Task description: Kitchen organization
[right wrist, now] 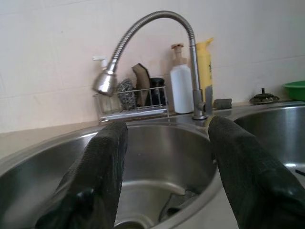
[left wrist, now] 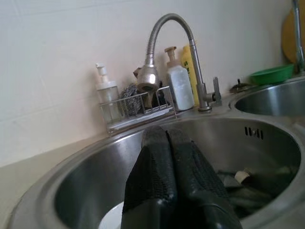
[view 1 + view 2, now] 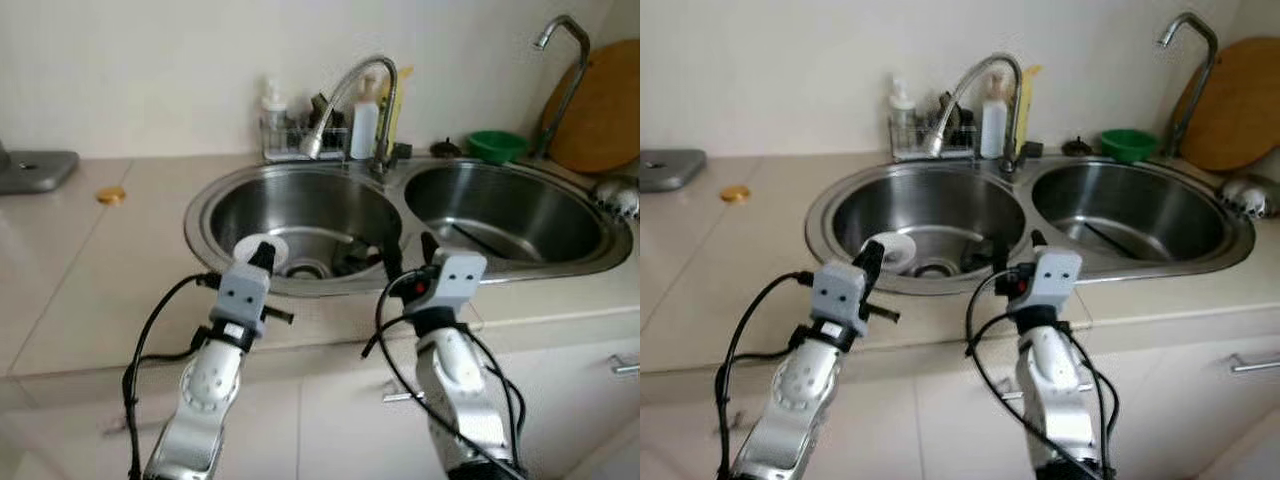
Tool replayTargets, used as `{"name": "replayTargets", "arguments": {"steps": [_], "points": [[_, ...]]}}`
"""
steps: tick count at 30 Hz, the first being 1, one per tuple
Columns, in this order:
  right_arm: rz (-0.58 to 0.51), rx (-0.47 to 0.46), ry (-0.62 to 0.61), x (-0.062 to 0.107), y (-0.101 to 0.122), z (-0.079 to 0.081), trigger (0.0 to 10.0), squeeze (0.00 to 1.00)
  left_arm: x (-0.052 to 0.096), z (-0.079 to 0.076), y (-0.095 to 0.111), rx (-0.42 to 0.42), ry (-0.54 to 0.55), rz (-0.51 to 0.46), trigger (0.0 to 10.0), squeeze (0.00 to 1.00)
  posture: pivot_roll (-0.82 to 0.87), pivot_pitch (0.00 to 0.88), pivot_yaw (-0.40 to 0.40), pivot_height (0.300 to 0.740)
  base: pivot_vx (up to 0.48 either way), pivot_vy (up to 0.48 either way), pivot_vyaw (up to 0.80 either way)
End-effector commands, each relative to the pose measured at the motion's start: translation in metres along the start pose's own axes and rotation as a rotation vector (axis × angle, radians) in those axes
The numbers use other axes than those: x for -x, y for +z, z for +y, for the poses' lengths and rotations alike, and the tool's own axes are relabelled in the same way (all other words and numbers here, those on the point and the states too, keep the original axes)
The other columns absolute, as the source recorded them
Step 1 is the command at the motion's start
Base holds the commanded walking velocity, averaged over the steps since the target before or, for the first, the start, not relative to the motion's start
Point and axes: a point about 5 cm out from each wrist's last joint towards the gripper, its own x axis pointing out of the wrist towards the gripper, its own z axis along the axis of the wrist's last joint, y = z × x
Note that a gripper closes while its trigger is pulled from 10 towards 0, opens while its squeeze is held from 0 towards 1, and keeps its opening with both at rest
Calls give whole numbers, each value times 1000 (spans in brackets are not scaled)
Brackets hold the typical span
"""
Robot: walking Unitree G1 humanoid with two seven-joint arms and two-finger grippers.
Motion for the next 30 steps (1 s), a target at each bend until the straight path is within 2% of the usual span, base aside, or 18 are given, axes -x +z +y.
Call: {"name": "replayTargets", "arguments": {"steps": [1, 21, 30], "points": [[-11, 23, -20, 1, 4, -7, 10000, 0, 0, -7, 3, 12, -16, -25, 10000, 0, 28, 0, -7, 740, 0, 0, -788], [-13, 44, -25, 5, 4, -8, 10000, 0, 0, -7, 3, 0, -16, -32, 10000, 0, 25, 0, -9, 740, 0, 0, -788], [26, 78, -40, 7, -2, -12, 10000, 0, 0, -6, 1, -5, -20, -26, 10000, 0, 28, 0, -7, 740, 0, 0, -788]]}}
